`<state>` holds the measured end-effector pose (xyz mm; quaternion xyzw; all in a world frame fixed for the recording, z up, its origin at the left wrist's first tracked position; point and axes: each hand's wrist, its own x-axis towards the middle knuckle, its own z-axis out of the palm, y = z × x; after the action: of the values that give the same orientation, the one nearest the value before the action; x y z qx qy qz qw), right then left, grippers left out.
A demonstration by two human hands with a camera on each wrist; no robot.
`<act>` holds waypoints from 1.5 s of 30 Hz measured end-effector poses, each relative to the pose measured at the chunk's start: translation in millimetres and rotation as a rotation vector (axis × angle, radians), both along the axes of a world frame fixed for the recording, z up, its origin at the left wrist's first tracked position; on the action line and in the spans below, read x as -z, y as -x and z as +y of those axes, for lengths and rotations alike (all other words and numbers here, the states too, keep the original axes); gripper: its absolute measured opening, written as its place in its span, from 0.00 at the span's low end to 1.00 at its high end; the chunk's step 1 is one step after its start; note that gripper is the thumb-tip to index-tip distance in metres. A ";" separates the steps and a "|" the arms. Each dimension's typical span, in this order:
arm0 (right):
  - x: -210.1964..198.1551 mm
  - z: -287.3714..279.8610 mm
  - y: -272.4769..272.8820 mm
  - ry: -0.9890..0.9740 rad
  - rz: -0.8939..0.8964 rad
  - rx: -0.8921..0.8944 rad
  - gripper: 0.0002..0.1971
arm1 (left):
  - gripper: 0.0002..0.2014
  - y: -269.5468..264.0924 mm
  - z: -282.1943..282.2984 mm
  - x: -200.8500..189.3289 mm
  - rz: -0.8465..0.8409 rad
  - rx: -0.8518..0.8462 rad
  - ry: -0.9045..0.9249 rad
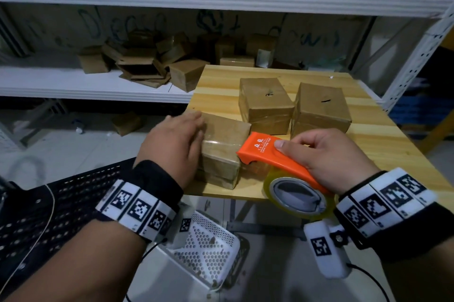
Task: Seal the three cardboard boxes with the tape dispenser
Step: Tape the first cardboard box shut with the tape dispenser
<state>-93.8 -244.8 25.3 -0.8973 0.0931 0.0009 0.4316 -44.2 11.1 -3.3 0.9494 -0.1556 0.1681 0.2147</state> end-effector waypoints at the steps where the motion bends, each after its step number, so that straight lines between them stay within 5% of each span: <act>1: 0.1 0.0 -0.1 0.000 -0.001 0.002 0.23 | 0.25 1.2 -4.3 0.9 0.012 0.023 -0.075; 6: 0.8 -1.2 -0.2 0.005 0.001 0.006 0.23 | 0.38 2.8 -8.6 7.7 0.055 0.072 -0.406; 32: -4.1 -33.2 21.1 -0.024 0.005 0.030 0.19 | 0.44 5.5 -11.6 8.2 0.105 0.032 -0.420; 38: -4.5 -37.0 22.6 -0.044 -0.022 0.057 0.19 | 0.63 18.1 -11.2 7.6 0.125 0.039 -0.474; 45: -9.7 -39.3 22.7 -0.037 -0.055 0.055 0.18 | 0.60 23.1 -14.4 13.5 0.081 -0.006 -0.477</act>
<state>-116.5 -284.1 35.0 -0.8859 0.1061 -0.0338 0.4504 -67.4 -3.3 -16.8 0.9797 -0.1793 0.0892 -0.0099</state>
